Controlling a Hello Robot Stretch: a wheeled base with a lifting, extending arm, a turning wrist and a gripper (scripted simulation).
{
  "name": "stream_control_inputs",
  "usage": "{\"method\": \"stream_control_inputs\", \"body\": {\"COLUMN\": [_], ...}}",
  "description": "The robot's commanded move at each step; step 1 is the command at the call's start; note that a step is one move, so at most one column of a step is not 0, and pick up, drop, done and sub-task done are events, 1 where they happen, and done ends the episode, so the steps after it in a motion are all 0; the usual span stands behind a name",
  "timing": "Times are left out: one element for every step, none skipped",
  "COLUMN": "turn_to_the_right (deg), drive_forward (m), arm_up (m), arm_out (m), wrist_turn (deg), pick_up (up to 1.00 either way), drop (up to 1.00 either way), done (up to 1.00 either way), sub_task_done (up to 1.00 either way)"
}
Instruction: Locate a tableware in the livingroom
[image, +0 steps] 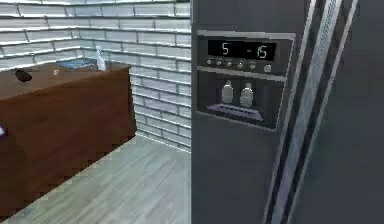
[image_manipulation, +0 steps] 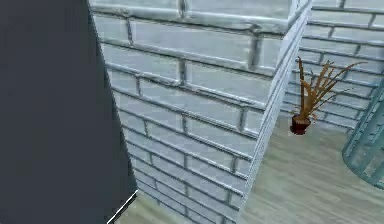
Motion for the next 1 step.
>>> {"method": "stream_control_inputs", "body": {"turn_to_the_right": [-45.0], "drive_forward": [0.00], "arm_up": [0.00], "arm_out": [0.00], "wrist_turn": [0.0], "pick_up": [0.00], "drop": [0.00], "done": [0.00], "sub_task_done": [0.00]}}
